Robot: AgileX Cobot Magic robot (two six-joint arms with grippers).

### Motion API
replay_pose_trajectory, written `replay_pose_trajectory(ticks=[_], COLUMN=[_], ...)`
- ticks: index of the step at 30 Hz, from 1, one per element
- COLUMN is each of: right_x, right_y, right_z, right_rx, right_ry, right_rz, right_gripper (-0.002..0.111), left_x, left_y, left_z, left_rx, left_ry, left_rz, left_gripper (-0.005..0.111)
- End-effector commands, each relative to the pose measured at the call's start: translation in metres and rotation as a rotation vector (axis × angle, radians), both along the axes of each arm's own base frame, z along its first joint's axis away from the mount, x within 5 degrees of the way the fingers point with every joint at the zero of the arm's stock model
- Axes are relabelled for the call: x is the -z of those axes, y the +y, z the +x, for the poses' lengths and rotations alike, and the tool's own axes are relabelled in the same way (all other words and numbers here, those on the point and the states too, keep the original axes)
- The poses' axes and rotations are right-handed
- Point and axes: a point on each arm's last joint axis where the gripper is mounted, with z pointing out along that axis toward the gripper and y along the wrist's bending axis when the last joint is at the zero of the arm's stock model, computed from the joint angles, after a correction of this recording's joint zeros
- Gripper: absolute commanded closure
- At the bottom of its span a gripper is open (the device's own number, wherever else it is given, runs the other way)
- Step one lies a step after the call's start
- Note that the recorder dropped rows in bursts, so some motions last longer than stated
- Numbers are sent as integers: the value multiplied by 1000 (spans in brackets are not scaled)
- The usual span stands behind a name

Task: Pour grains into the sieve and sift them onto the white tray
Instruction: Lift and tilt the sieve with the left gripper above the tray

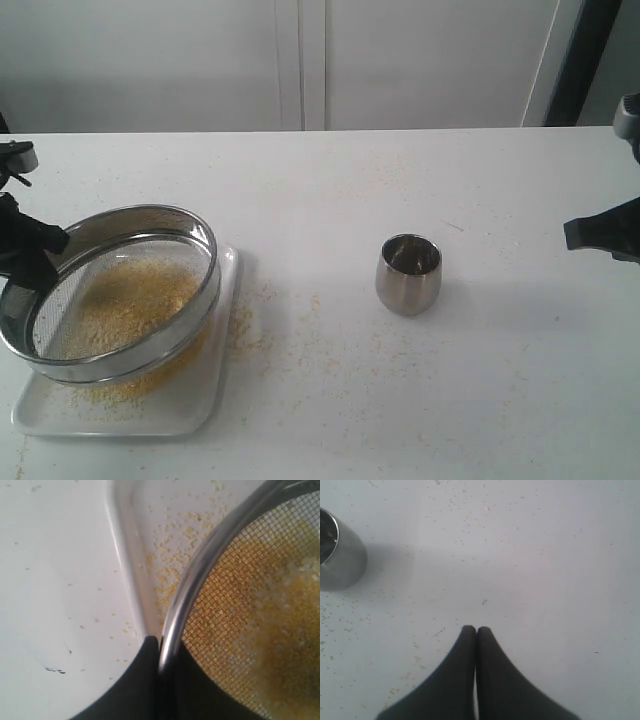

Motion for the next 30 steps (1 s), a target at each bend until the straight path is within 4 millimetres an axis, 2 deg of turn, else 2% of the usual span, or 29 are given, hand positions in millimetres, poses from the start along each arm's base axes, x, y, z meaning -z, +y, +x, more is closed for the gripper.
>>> replay_pose_trajectory(ticks=[1, 4, 5, 8, 9, 10, 12, 14, 15, 18, 19, 20, 23, 24, 25, 28, 30], right_x=[-4, -4, -4, -4, -4, -4, -4, -4, -4, -4, -4, -4, -4, -4, -4, -4, -4], right_y=[-1, -1, -1, -1, -1, -1, -1, -1, -1, -1, -1, -1, -1, -1, -1, -1, -1], right_z=[1, 1, 1, 1, 1, 1, 1, 1, 1, 1, 1, 1, 1, 1, 1, 1, 1], right_rx=[-1, -1, -1, -1, -1, -1, -1, -1, -1, -1, -1, -1, -1, -1, -1, -1, -1], right_ry=[-28, -28, -28, -28, -28, -28, -25, -25, -25, -25, -25, -25, -25, -25, -25, -25, -25], right_rz=[-3, -3, -3, -3, -3, -3, -3, -3, -3, -3, -3, -3, -3, -3, -3, -3, -3], right_gripper=[108, 108, 108, 108, 108, 108, 108, 108, 108, 108, 108, 108, 108, 108, 108, 108, 108], left_x=[-8, -7, -7, -7, -7, -7, -8, -7, -7, -8, -8, -8, -8, -7, -7, -7, -8], left_y=[3, -7, -6, 1, 3, 1, -7, -11, -10, -3, -3, -4, -14, -15, -15, -3, -1], left_z=[2, -2, -2, 3, 3, 3, 1, -2, -2, 2, 2, 2, -4, -6, -6, 2, 3], left_rx=[-165, 99, 104, -158, -198, -165, 35, 159, 127, -149, -163, -126, 201, 258, 212, -98, -154], left_ry=[-4, -41, -37, -12, -10, -20, -52, -51, -45, -4, -2, -14, -52, -46, -35, -16, -23], left_rz=[-71, 9, 23, -28, -36, -35, -1, 5, -4, -64, -68, -59, -23, -17, -26, -44, -46], left_gripper=[107, 107, 107, 107, 107, 107, 107, 107, 107, 107, 107, 107, 107, 107, 107, 107, 107])
